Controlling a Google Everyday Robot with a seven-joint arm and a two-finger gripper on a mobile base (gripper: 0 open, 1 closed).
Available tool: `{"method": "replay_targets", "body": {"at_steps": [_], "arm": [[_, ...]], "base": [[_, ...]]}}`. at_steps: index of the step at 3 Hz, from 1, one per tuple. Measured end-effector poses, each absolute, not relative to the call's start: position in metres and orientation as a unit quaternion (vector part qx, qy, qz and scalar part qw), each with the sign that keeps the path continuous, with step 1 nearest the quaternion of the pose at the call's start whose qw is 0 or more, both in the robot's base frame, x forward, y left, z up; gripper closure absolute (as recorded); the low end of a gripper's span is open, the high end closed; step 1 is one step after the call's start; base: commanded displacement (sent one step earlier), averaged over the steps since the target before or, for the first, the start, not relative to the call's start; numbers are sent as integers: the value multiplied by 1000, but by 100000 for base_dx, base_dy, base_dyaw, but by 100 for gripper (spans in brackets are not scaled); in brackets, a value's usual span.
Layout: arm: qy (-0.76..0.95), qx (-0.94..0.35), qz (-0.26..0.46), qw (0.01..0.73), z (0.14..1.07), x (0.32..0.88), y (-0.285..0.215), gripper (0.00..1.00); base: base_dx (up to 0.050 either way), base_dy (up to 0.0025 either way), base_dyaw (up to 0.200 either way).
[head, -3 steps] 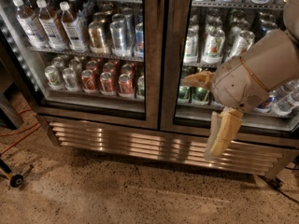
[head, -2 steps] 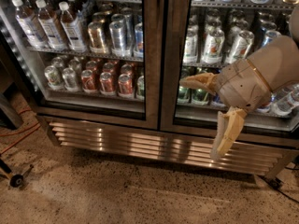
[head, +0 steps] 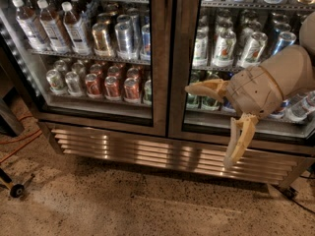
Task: Open left fridge door
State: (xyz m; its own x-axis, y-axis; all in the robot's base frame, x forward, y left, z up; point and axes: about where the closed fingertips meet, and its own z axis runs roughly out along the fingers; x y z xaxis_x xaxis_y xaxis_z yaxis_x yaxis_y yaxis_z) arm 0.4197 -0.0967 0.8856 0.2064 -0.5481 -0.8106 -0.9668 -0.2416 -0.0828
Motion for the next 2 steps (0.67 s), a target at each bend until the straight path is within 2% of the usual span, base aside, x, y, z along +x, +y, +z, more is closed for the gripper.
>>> {"method": "replay_targets", "body": {"at_steps": [1,2], "arm": [[543,-699,335,322,886,422,-97,0],[556,-667,336,366,885,421,-99,0]], "base": [[0,0,0],[0,0,0]]}}
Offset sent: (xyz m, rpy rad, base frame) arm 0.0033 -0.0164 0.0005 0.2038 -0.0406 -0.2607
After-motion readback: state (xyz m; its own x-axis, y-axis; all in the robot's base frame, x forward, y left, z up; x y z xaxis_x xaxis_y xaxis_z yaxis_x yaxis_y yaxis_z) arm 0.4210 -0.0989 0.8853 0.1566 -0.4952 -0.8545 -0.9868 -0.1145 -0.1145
